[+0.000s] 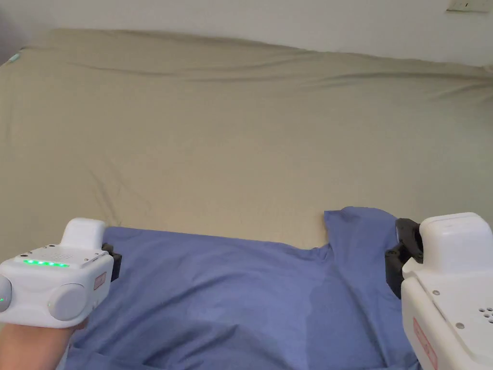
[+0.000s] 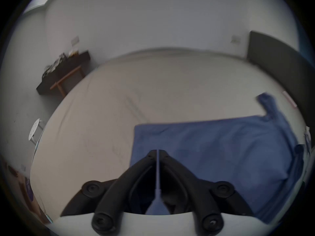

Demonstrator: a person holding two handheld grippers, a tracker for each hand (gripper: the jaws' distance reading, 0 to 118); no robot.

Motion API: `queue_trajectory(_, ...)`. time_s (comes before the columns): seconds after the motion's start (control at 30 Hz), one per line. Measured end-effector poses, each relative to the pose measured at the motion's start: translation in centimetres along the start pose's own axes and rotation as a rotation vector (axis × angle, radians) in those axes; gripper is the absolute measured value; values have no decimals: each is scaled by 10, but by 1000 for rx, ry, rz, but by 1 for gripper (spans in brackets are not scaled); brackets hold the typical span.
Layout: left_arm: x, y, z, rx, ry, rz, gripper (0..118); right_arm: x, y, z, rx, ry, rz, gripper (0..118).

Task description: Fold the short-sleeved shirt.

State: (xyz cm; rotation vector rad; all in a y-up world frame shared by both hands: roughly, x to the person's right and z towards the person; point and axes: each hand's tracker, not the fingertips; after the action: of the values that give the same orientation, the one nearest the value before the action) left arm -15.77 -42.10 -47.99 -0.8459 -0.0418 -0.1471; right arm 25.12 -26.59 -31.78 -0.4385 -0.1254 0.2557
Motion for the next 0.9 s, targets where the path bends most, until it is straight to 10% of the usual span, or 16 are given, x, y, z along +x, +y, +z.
queue_trajectory(0.13,-20,23,-44,-22,-18,105,108,25,-10,-23,-54,-36,-33,0)
queue_trajectory(0.23,-19,42,-65,-15,15,97,115,40,-15,-37,-92,-40,-62,0)
queue_trajectory(0.43,-9,38,-88,-81,-69,145,86,61,-29,-57,-147,-60,-66,0)
queue_trajectory(0.53,7,38,-67,-22,-62,62,0,65,-31,-64,-164,-63,-58,0)
queue_trajectory(0.83,14,58,11,123,-63,3,0,97,-38,-117,-308,-48,-113,2)
queue_trajectory(0.9,11,59,32,162,-79,-14,0,104,-52,-143,-419,-16,-143,46)
